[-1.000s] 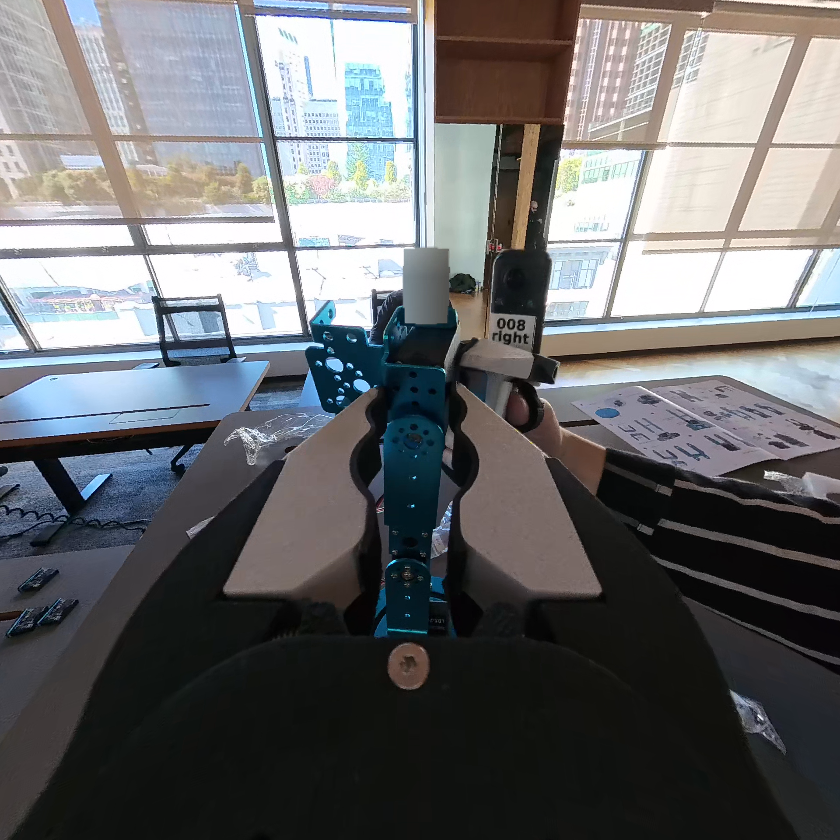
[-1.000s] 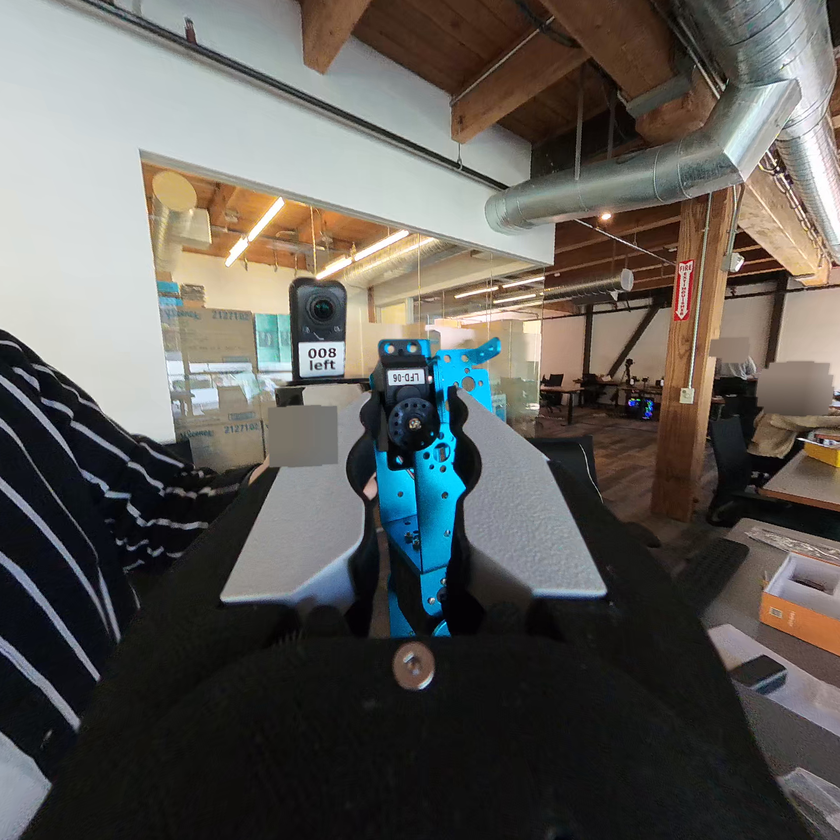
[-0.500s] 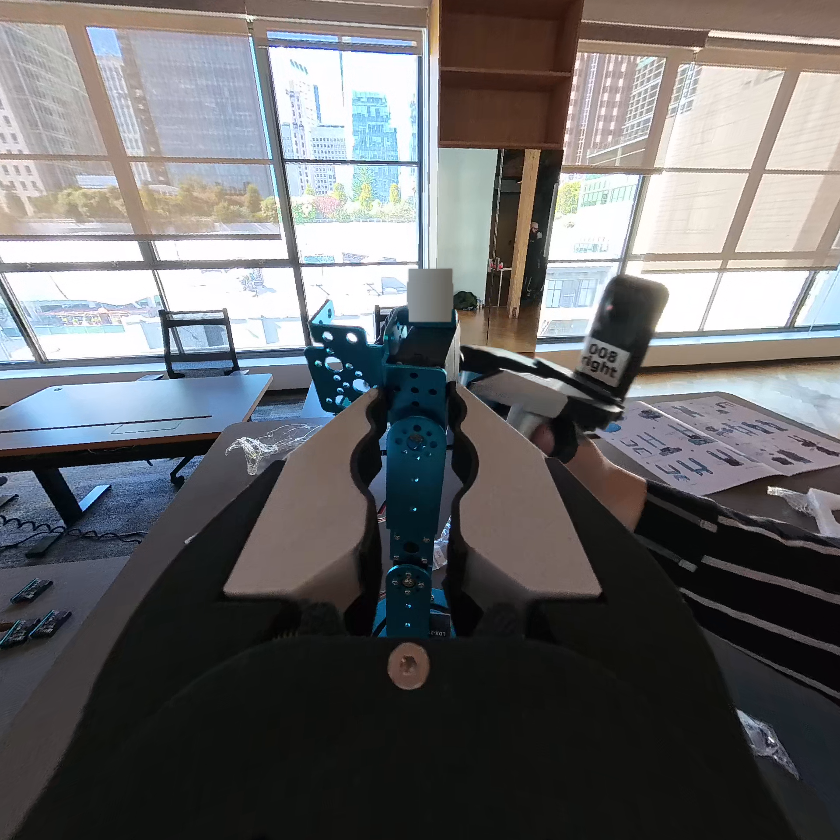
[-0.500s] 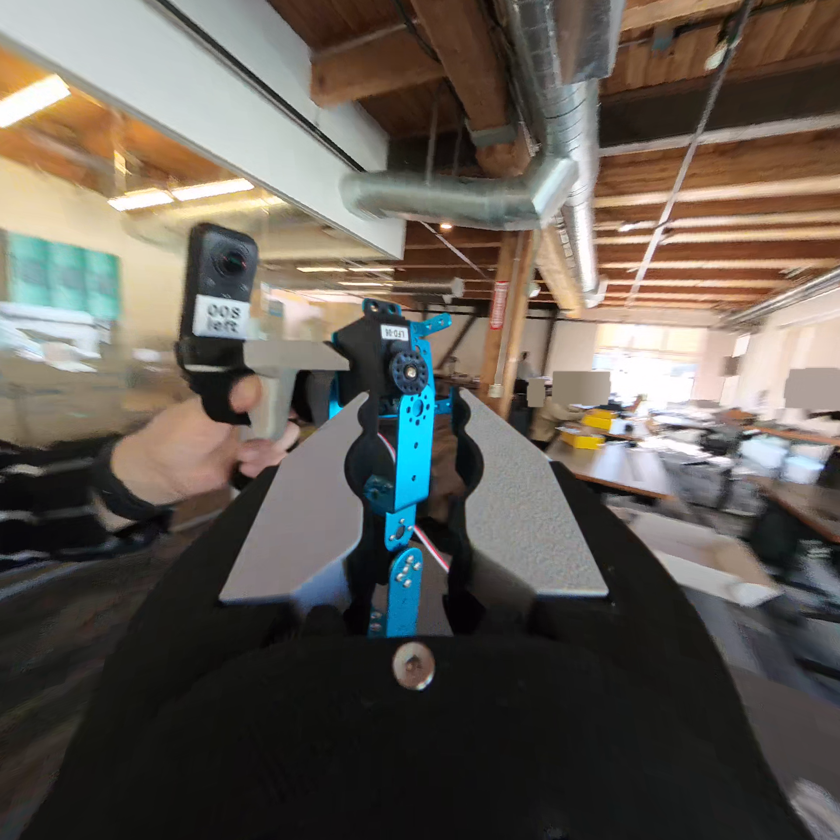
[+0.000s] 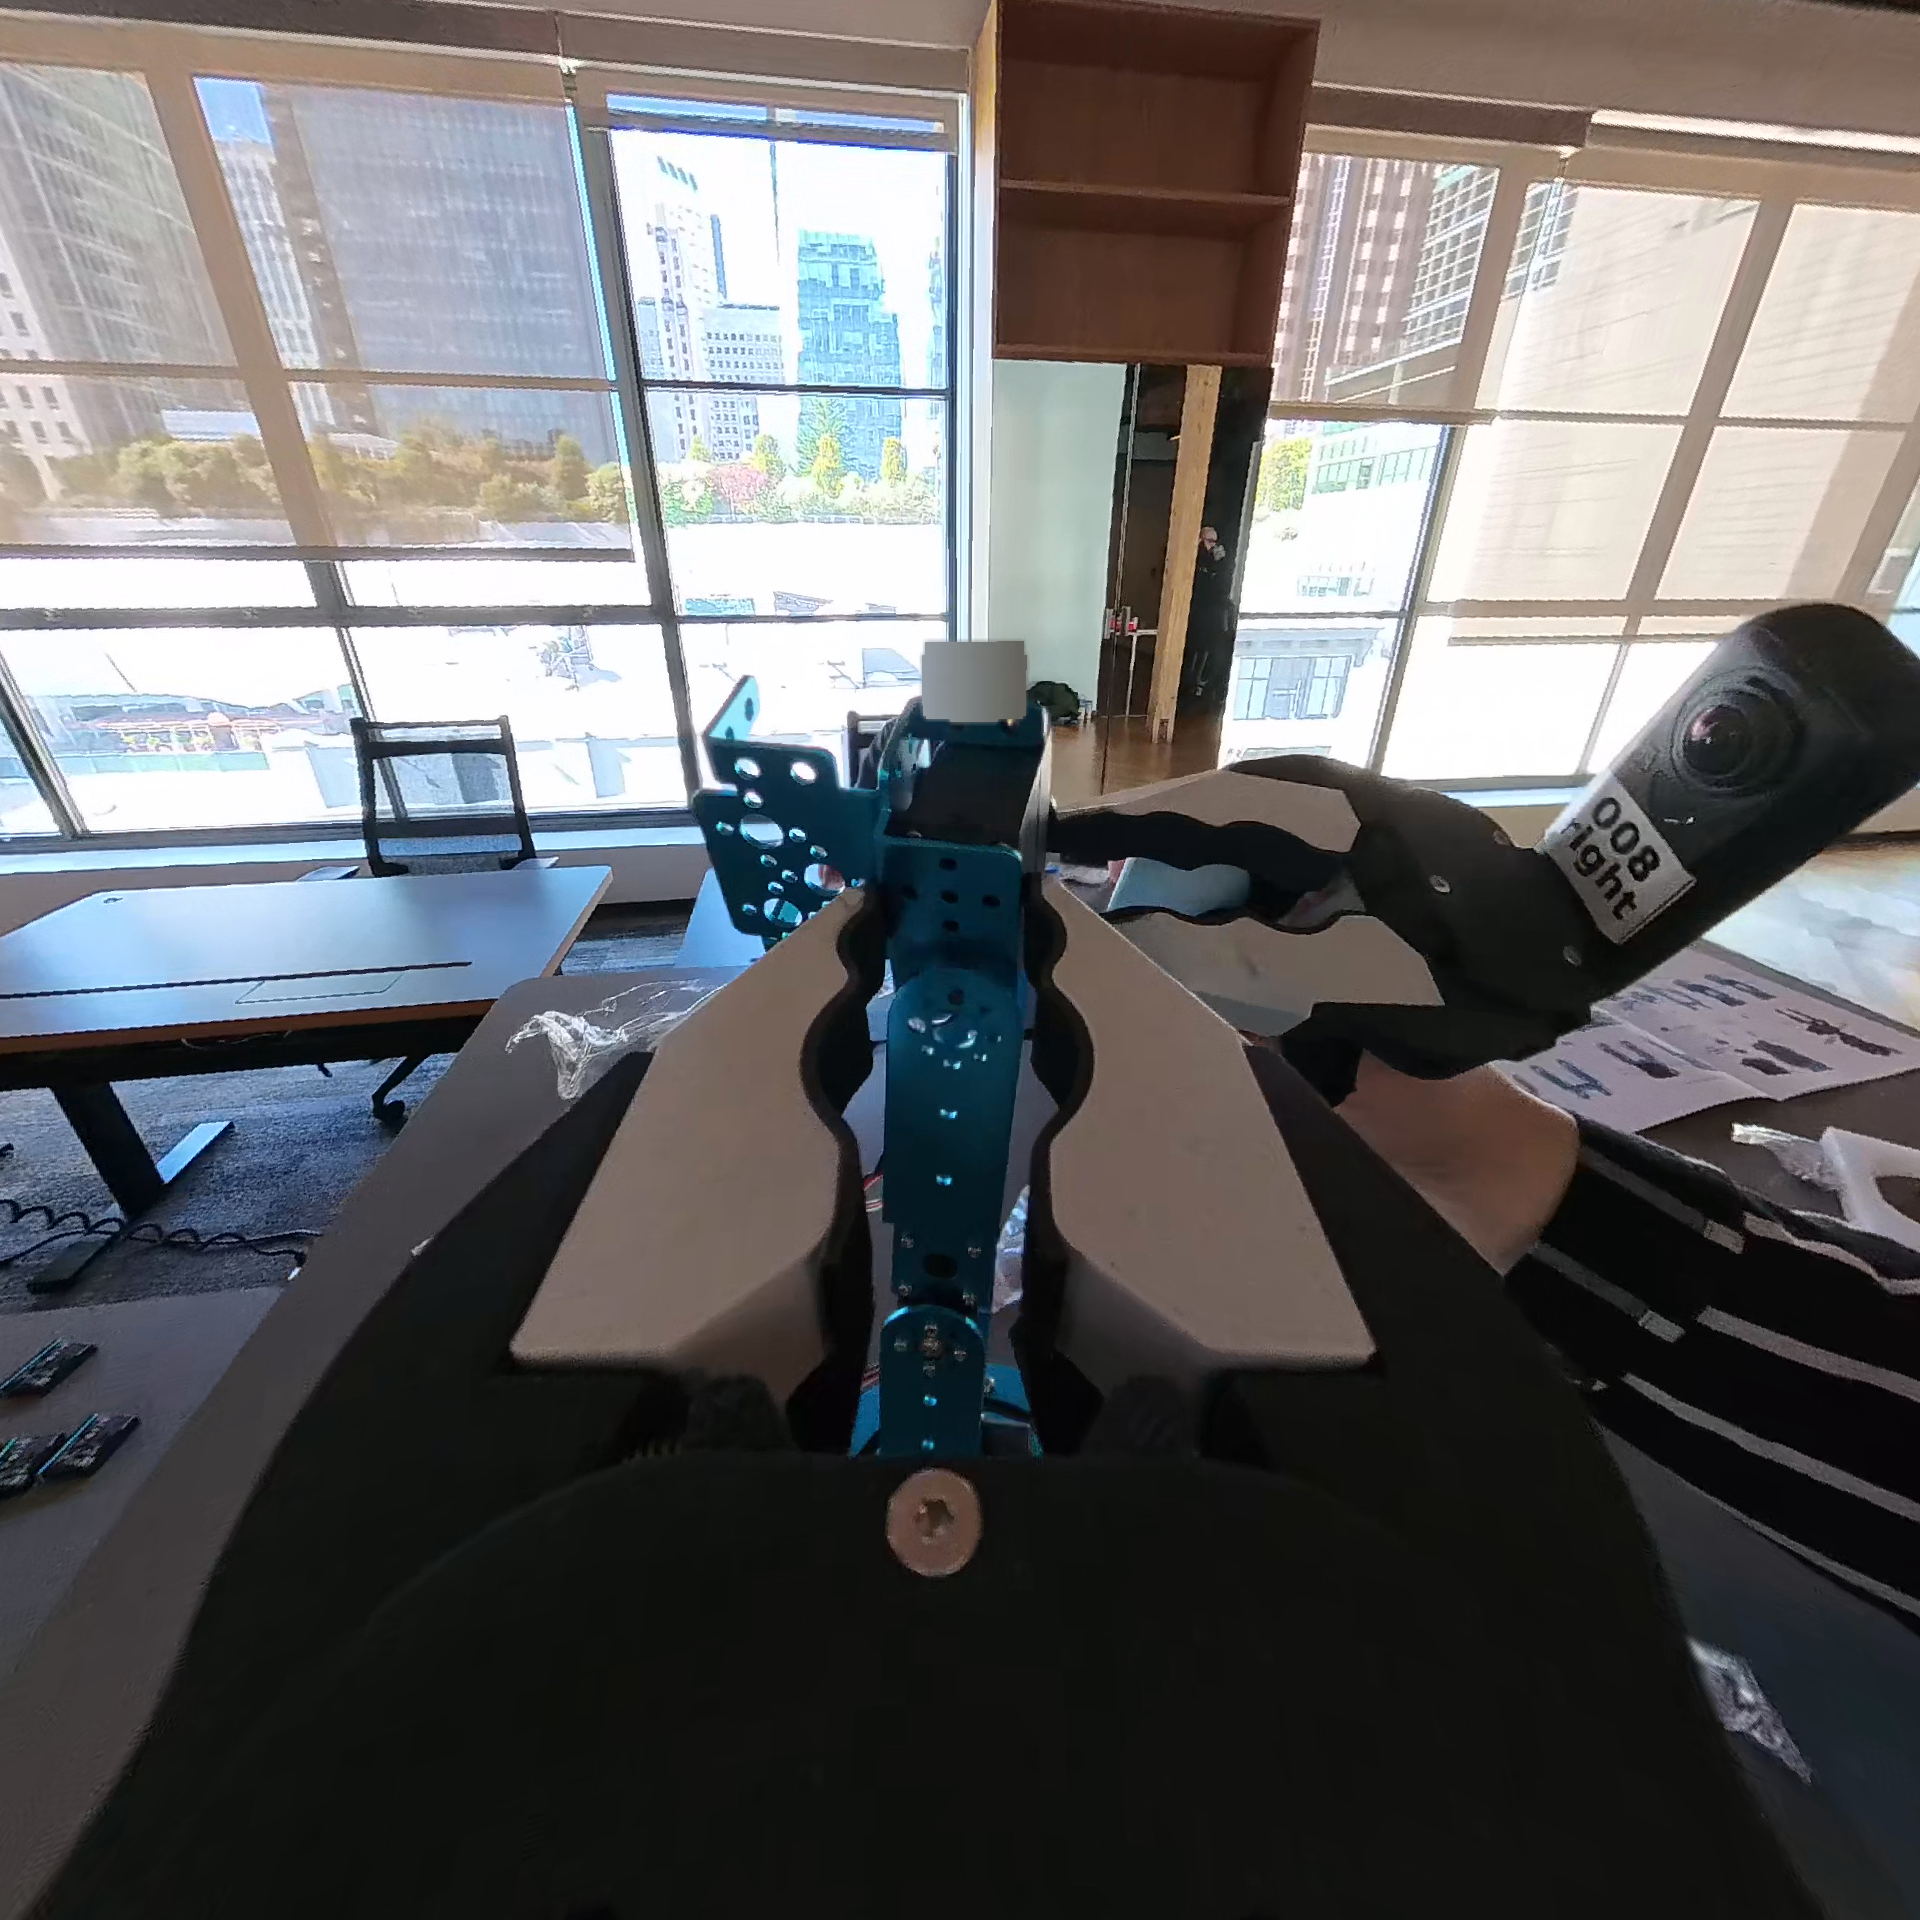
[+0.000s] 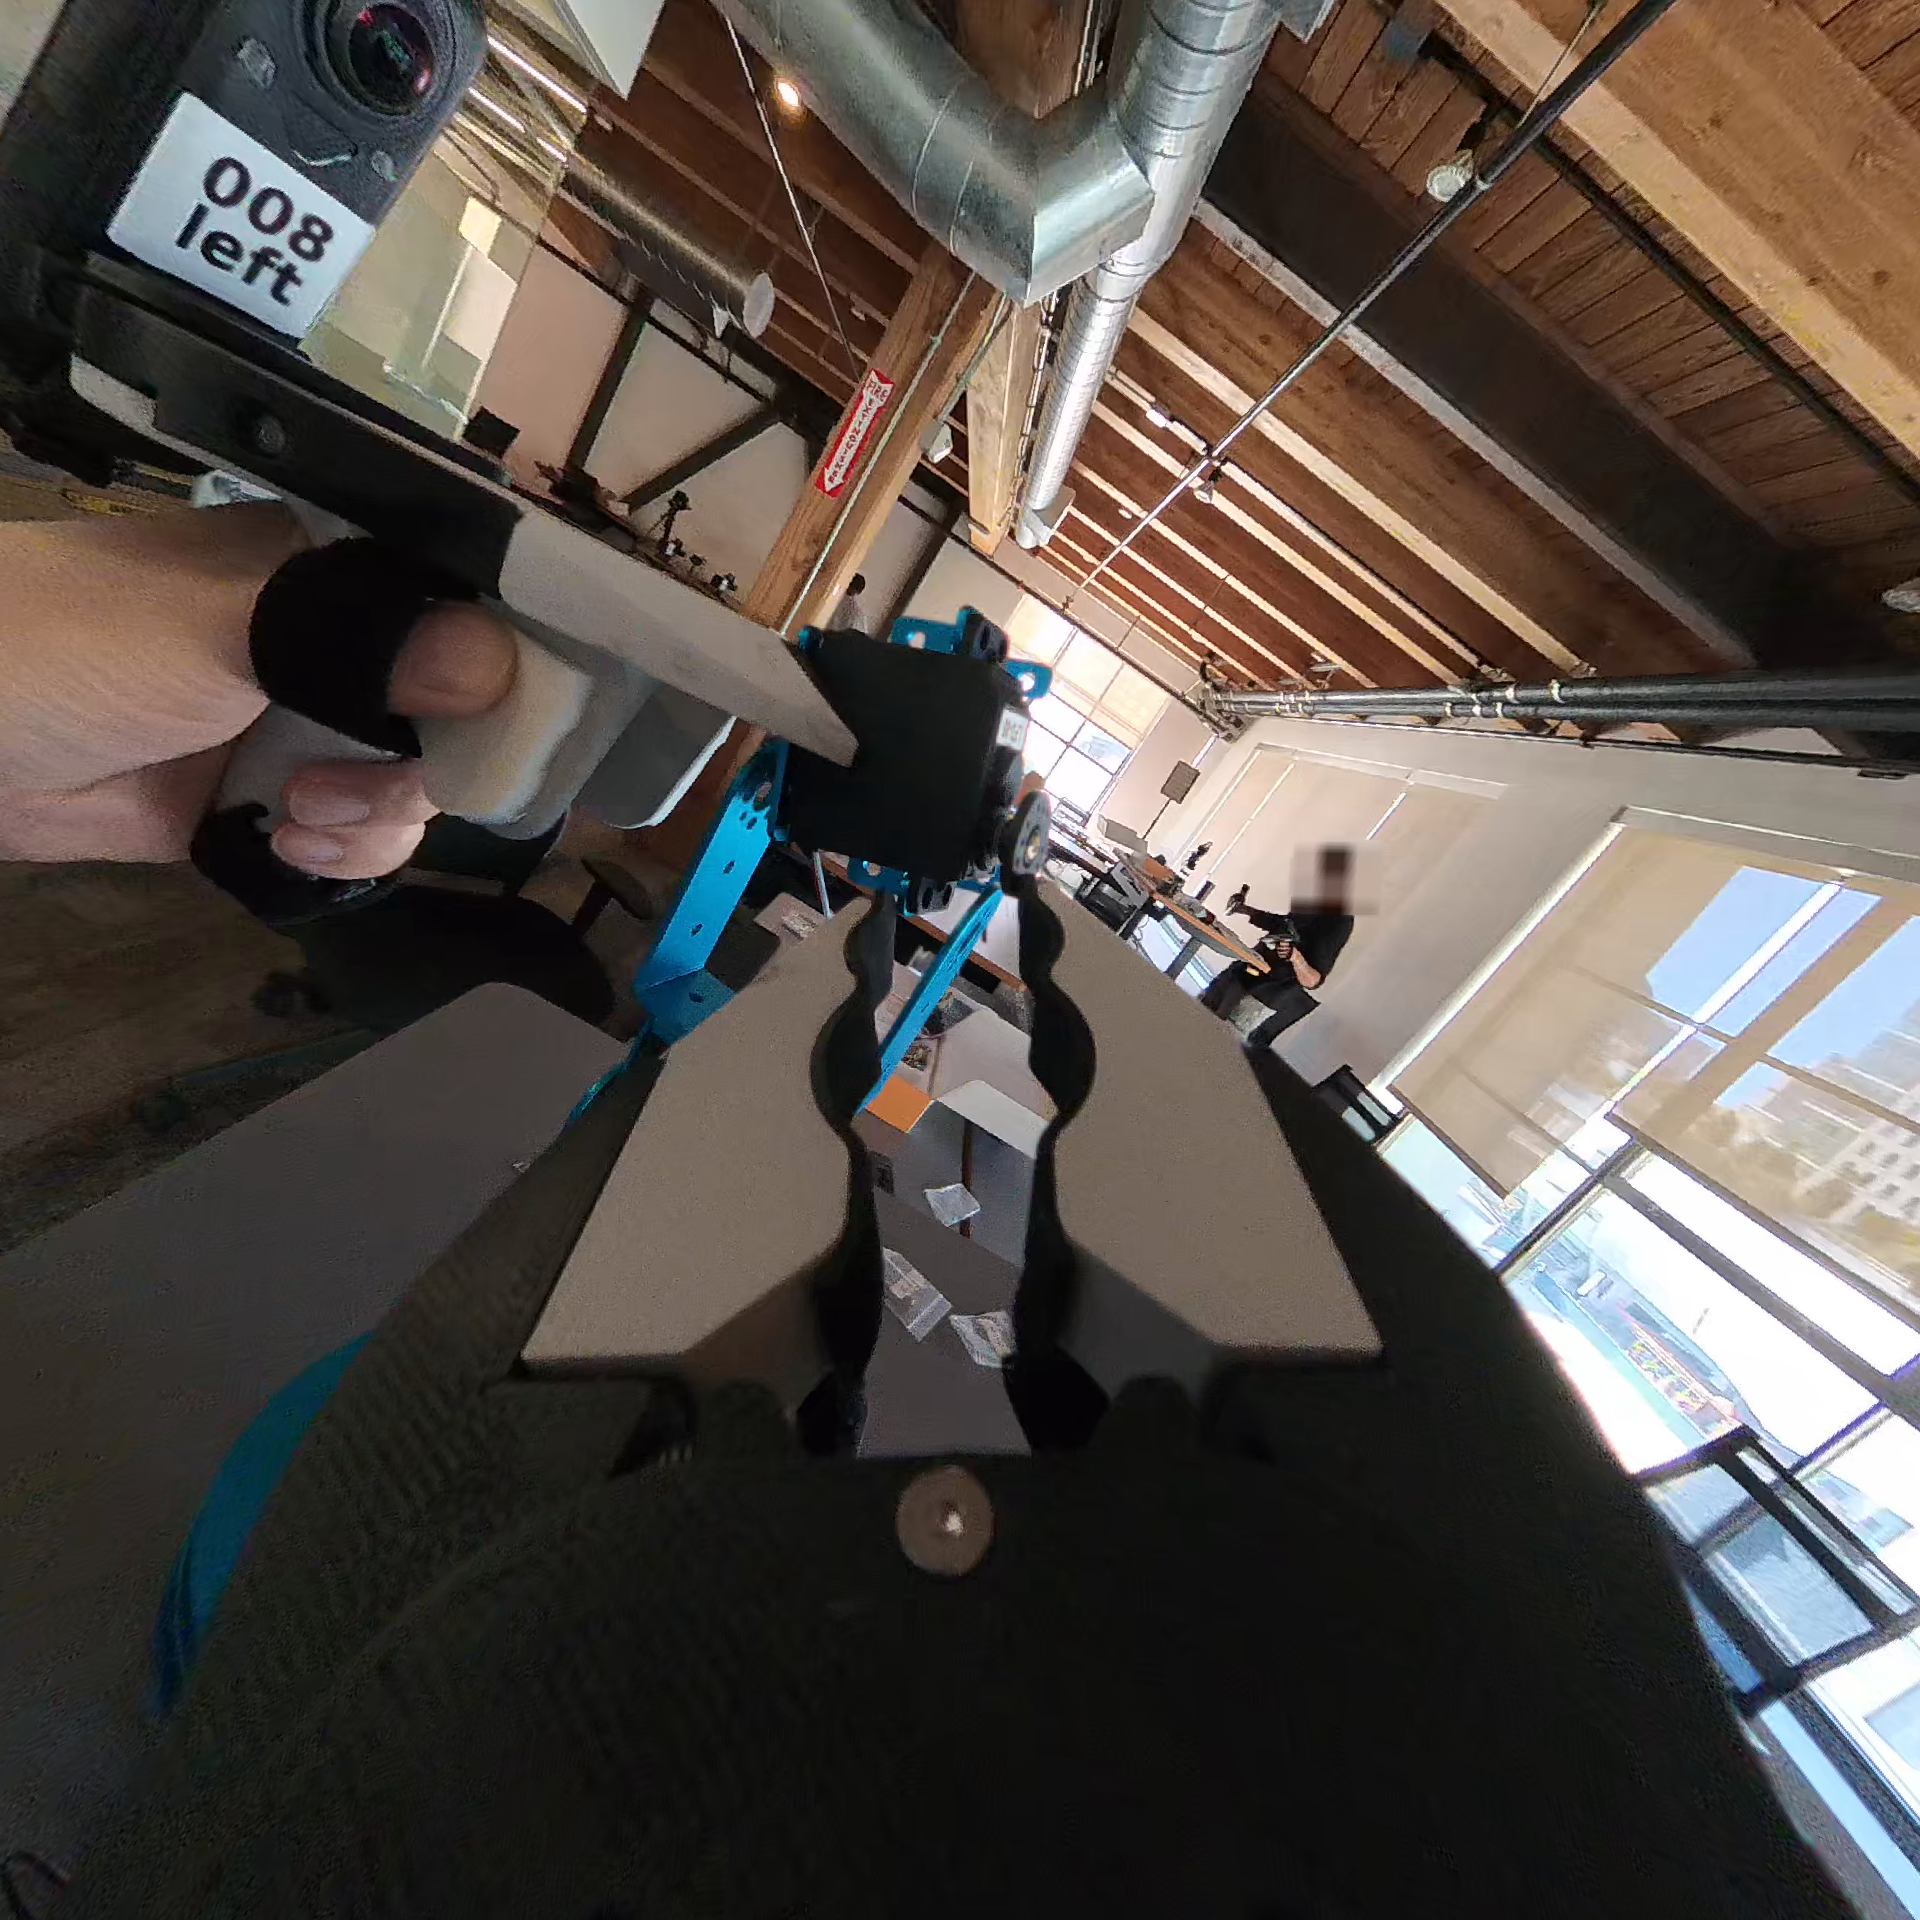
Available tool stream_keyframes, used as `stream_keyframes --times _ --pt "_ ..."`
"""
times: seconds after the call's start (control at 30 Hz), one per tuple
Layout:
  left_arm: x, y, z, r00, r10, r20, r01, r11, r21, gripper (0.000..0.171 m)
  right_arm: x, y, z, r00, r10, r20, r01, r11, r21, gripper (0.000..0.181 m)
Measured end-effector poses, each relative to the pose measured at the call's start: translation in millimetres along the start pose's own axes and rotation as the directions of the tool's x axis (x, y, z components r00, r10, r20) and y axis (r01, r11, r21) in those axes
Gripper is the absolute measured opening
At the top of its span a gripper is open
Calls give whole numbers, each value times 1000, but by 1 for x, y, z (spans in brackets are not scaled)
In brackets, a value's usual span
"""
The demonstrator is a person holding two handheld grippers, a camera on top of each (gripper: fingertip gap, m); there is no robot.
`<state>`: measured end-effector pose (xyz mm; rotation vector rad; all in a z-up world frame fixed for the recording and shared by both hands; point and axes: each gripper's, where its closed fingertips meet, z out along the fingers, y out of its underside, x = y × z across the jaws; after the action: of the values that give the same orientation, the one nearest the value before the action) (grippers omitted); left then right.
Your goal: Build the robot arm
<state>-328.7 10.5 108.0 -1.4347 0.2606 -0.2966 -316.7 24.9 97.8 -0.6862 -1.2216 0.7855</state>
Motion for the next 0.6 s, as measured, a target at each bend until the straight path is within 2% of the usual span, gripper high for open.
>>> stream_keyframes --times 0.2,0.4,0.6 --pt "3 -10 1 999 47 8 -47 999 -1 24 2 -8 -2 1000 7 -23 -6 1000 10 24" --pt "-1 -7 2 998 -64 -23 64 998 -25 24 -4 -1 -1 1000 11 -20 -11 1000 -6 26" --pt "1 -6 3 999 -44 -26 42 997 -63 24 -2 -1 -3 999 15 -35 -15 1000 1 24"
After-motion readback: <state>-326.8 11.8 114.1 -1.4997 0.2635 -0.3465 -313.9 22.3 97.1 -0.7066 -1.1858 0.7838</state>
